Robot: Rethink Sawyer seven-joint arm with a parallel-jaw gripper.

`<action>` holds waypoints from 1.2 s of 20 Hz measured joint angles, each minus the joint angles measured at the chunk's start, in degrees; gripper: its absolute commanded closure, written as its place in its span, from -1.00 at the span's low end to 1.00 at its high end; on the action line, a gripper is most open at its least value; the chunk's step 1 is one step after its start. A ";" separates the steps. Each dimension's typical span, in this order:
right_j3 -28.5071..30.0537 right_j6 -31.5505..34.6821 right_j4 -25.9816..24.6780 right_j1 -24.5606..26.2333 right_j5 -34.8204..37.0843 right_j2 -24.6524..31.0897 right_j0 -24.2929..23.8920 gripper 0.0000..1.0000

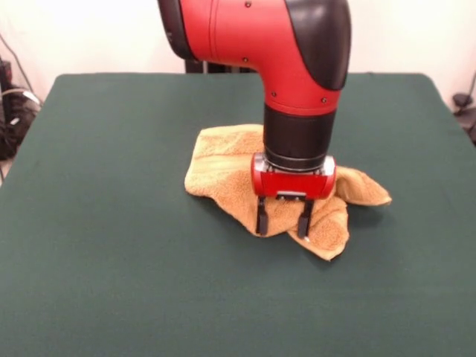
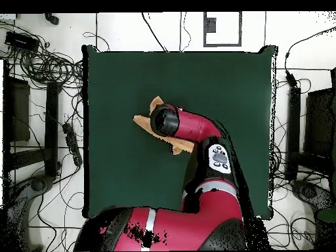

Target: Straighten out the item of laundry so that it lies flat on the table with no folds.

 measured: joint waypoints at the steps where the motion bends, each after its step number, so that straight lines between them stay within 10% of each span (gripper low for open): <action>1: 0.01 0.00 0.11 0.07 -0.25 -0.01 0.01 -1.00; 24: 1.61 1.87 7.03 0.48 -0.69 -3.94 5.73 -1.00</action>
